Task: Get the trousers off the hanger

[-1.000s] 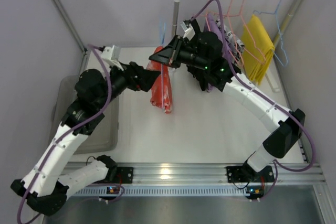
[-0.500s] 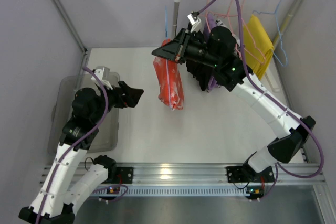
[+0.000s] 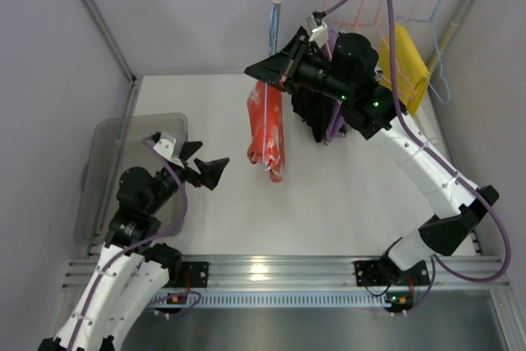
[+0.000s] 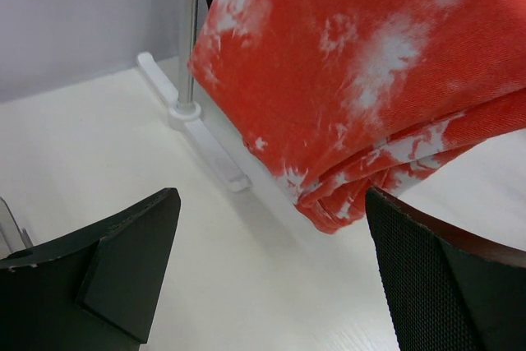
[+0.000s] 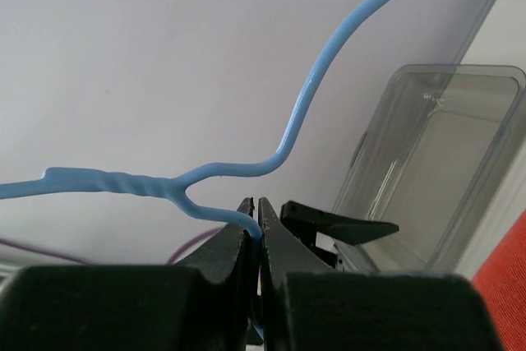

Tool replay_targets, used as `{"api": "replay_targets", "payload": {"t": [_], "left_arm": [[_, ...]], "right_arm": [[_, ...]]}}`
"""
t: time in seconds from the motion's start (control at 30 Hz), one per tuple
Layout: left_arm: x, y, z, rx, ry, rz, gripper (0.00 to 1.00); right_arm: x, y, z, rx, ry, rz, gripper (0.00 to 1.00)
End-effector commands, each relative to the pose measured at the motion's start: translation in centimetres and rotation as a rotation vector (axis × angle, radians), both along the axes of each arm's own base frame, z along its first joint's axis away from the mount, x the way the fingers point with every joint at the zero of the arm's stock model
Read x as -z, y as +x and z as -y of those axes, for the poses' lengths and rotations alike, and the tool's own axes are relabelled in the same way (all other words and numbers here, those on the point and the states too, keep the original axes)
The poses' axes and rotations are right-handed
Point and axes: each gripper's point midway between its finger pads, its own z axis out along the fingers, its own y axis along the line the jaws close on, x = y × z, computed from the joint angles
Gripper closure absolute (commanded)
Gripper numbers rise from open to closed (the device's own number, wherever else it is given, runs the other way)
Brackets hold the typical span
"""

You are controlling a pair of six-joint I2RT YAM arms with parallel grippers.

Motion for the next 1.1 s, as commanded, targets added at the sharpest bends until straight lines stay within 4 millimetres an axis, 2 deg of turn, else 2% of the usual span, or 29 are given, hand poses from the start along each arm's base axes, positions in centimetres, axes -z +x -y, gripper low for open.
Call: {"api": "replay_targets", "payload": {"t": [0.0, 0.03, 0.1, 0.13, 0.2, 0.23, 0.33, 0.43, 0.47, 0.53, 0.63, 0.7, 1.07], "left_arm": [[-2.8, 0.0, 0.7, 0.036, 0.062, 0.248, 0.01], [-2.7, -0.2, 1.2, 0.042, 0.062, 0.258, 0.01], [-2.3, -0.1, 1.9, 0.044, 0.102, 0.295, 0.01], [-2.5, -0.8, 3.3, 0.083, 0.1, 0.325, 0.01], [-2.4, -0.6, 3.8, 0.061, 0.13, 0.367, 0.01], [-2.8, -1.2, 4.9, 0.09, 0.12, 0.395, 0.01], [-2.9, -0.2, 5.5, 0.032, 0.126, 0.404, 0.01], [-2.5, 1.5, 5.3, -0.055, 0.143, 0.387, 0.01], [-3.1, 1.8, 5.3, -0.072, 0.122, 0.399, 0.01], [-2.9, 2.9, 5.4, -0.106, 0.126, 0.386, 0.01], [-3.6, 3.6, 5.8, -0.126, 0.102, 0.411, 0.01], [-4.3, 3.7, 6.0, -0.127, 0.081, 0.435, 0.01], [-5.3, 4.0, 6.3, -0.135, 0.087, 0.491, 0.02]], "right_arm": [[-6.5, -0.3, 1.6, 0.043, 0.139, 0.098, 1.0], [-7.1, -0.3, 1.7, 0.047, 0.148, 0.103, 1.0], [-7.0, 0.2, 1.4, 0.052, 0.15, 0.083, 1.0], [-7.2, 0.3, 1.4, 0.055, 0.156, 0.085, 1.0], [-7.4, 0.6, 1.3, 0.06, 0.164, 0.07, 1.0], [-7.3, 0.8, 1.2, 0.065, 0.161, 0.059, 1.0], [-7.4, 0.8, 1.3, 0.065, 0.167, 0.057, 1.0], [-7.4, 0.7, 1.2, 0.062, 0.167, 0.057, 1.0], [-7.5, 0.6, 1.2, 0.054, 0.171, 0.06, 1.0], [-7.8, 0.5, 1.2, 0.05, 0.177, 0.063, 1.0], [-8.0, 0.4, 1.2, 0.046, 0.184, 0.065, 1.0], [-8.2, 0.2, 1.2, 0.038, 0.19, 0.065, 1.0], [-8.5, -0.3, 1.1, 0.012, 0.207, 0.063, 1.0]]}}
